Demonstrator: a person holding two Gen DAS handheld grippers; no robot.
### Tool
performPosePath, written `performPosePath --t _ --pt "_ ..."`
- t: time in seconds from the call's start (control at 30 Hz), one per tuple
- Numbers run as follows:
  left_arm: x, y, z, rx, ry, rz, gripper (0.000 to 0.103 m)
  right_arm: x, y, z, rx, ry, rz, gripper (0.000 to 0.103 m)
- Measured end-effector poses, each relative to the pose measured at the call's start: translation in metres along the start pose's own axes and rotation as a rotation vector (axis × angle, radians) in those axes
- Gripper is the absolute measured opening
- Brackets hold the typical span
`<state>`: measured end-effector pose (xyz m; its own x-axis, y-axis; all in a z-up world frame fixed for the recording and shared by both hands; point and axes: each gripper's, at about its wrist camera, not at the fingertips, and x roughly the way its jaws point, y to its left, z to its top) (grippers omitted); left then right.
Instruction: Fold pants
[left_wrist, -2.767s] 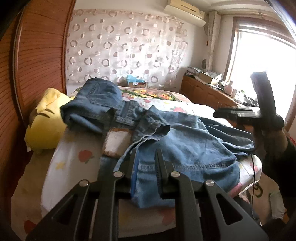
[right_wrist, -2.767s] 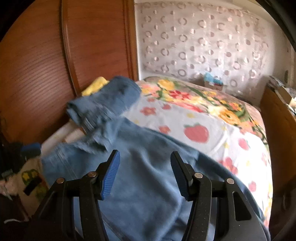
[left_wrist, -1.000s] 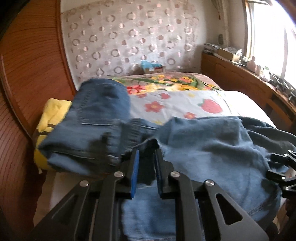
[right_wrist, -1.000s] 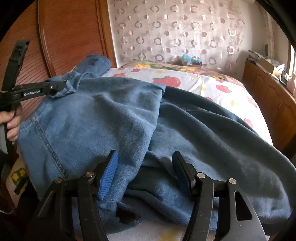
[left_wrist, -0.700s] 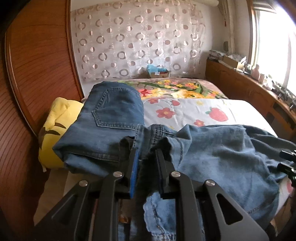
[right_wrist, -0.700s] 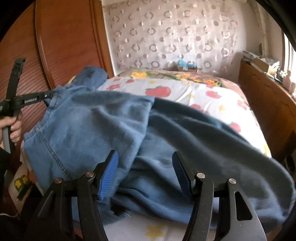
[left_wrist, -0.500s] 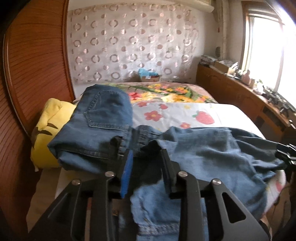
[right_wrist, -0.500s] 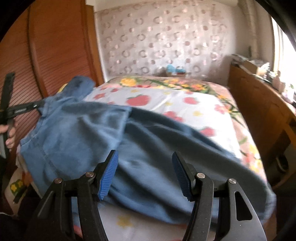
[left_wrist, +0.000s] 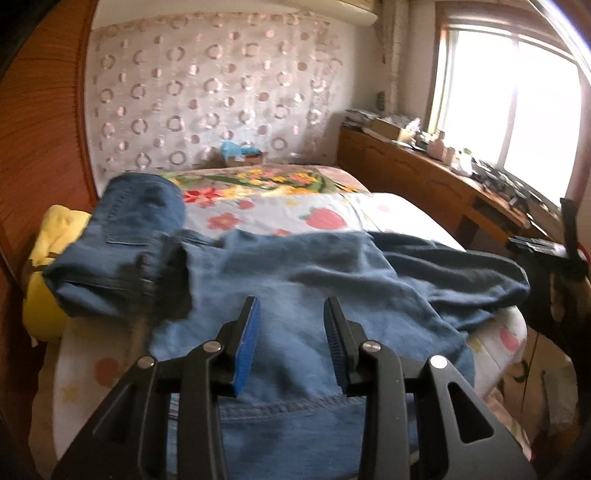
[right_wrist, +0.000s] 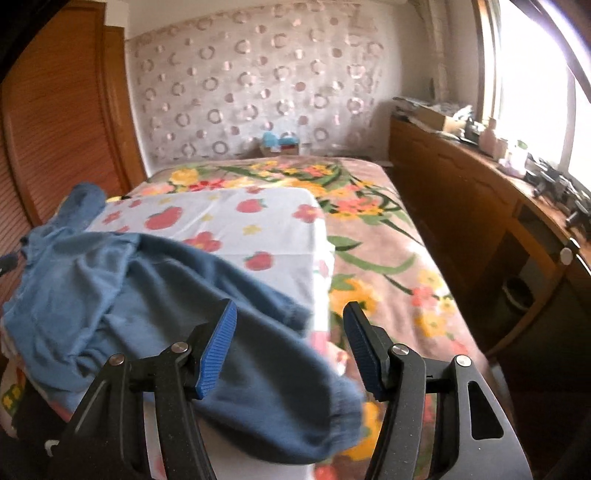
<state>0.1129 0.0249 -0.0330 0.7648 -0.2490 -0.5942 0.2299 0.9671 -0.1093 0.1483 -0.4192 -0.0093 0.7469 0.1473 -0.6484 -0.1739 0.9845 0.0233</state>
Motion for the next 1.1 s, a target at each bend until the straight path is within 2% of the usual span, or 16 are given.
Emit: performPosePath --t 0.17,0.33,0.5,0.73,0.77,0.8,1.0,1.1 --pt "0.012 -0.015 -0.010 0.009 0.035 -0.031 0.034 0.030 -0.008 -0.005 -0.009 0.078 -0.032 0.057" --pt "0.029 -0.025 -0.027 0.012 0.088 -0.048 0.034 0.053 0.001 -0.021 -0.045 0.161 -0.047 0.057" --pt "0.043 -0.027 -0.041 -0.006 0.135 -0.050 0.034 0.058 0.004 -0.026 -0.046 0.180 -0.036 0.057" --pt "0.045 -0.028 -0.049 -0.010 0.129 -0.046 0.035 0.067 0.003 -0.008 -0.028 0.185 0.004 0.056" --pt "0.045 -0.028 -0.049 -0.010 0.126 -0.047 0.035 0.068 0.004 -0.005 -0.030 0.188 0.006 0.049" --pt "0.045 -0.028 -0.050 -0.011 0.124 -0.048 0.035 0.071 0.005 -0.003 -0.034 0.193 0.008 0.046" --pt "0.044 -0.025 -0.053 -0.028 0.113 -0.050 0.036 0.085 0.009 0.002 -0.061 0.265 0.013 0.042" --pt "0.045 -0.027 -0.053 -0.017 0.111 -0.041 0.036 0.090 0.007 0.003 -0.069 0.288 0.001 0.027"
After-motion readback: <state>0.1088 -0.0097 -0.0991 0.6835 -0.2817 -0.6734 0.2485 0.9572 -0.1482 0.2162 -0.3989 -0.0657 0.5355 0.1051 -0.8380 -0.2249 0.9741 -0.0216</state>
